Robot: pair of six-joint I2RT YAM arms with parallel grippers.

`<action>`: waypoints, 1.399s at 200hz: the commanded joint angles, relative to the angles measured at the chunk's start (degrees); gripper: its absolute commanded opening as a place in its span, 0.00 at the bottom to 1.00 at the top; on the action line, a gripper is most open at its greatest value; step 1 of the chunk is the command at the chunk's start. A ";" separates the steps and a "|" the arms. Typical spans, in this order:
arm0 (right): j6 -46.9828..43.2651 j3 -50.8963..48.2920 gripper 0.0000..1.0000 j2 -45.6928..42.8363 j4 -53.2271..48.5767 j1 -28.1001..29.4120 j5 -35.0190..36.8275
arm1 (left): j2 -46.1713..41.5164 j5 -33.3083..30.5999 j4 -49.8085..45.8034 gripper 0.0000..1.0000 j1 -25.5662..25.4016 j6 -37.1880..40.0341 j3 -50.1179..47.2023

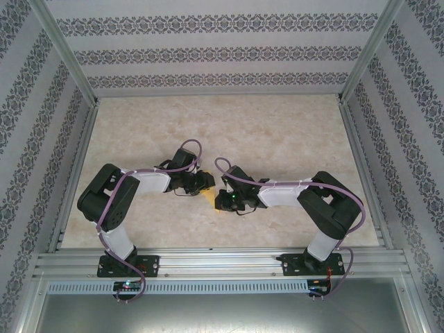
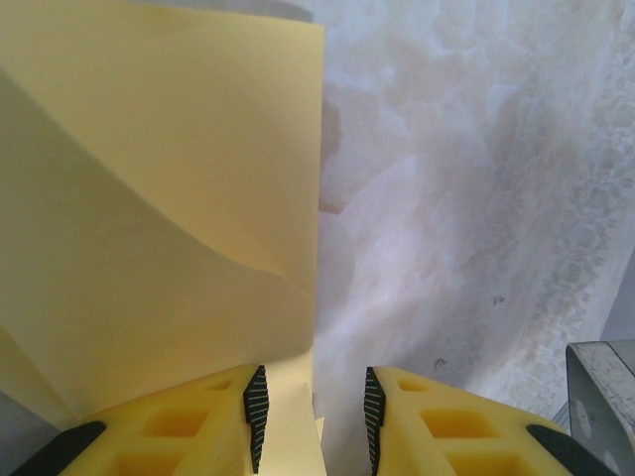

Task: Fold a paper plane with a square sheet of paper (pick it up from the middle)
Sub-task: Fold the wing for the fifth time at the center of the table.

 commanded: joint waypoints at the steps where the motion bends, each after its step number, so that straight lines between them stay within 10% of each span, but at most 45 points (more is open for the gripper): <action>1: 0.93 -2.04 0.13 1.24 -5.33 1.12 1.73 | 2.70 -4.48 -5.31 0.36 0.01 0.83 -0.23; 71: 0.74 -3.25 0.22 -12.26 0.01 -1.39 1.76 | 3.03 -4.09 -5.67 0.35 0.01 1.01 -0.06; 120: 4.61 0.13 0.07 -4.11 12.26 -0.90 -5.85 | 3.18 -3.99 -5.68 0.35 0.01 0.99 0.02; 280: 11.12 -11.37 0.07 3.28 19.94 -0.59 -8.39 | 3.49 -5.57 -6.74 0.34 0.11 0.57 -0.25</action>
